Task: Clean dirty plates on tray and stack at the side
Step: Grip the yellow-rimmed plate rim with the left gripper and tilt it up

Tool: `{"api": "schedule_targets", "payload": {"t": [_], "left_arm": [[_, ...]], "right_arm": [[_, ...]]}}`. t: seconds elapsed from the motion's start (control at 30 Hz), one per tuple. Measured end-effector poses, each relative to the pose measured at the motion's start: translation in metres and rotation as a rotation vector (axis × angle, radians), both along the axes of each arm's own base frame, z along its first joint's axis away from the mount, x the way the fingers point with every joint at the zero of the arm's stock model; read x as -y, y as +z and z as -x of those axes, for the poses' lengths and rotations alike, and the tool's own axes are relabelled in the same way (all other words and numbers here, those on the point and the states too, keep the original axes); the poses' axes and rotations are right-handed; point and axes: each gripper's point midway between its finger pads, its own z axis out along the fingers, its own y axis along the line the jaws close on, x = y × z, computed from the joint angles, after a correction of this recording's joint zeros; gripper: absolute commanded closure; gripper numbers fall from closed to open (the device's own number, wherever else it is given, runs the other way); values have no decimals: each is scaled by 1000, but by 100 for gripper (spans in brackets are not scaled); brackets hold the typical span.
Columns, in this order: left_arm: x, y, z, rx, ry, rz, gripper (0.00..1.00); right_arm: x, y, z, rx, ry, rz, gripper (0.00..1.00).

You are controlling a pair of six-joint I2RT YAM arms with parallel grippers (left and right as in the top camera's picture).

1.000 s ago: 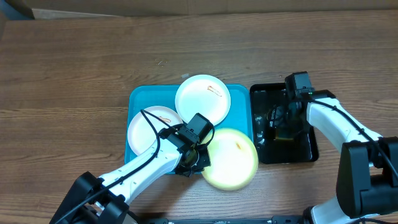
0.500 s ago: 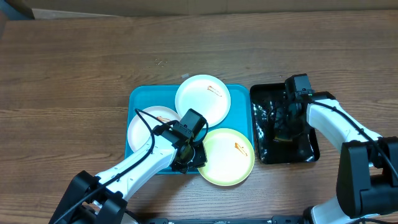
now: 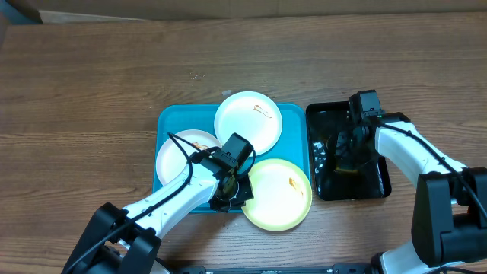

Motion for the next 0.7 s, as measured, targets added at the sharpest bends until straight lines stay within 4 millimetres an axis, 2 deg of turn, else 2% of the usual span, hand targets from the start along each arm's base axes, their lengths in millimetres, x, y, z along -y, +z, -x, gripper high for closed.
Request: {"api": "schedule_targets", "payload": {"t": [0.07,0.17,0.27,0.3,0.37,0.47,0.57,0.7], "left_arm": [[-2,5,-2,2,-10,-18,96],[-10,14,-10,34,-32,-78,93],[-12,20,-20,79,-52,-105,91],[-13,20,-22,89,-58,-113,90],[-16,20,-24,97,-65,-128,87],[-18,20,-25,106,-71,-143,82],[-19,20,-26,112,-73,-150,81],[-20,20,-27,115,-73,-153,74]], "right_arm": [[0,0,0,2,-1,-1,72],[0,0,-1,4,-3,-2,34],[0,0,-1,5,-3,-3,23],[0,0,-1,4,1,-2,22],[0,0,-1,4,1,-2,22],[0,0,-3,12,0,-3,28],[0,0,-4,15,-2,-4,38],[0,0,-3,12,-2,-3,56]]}}
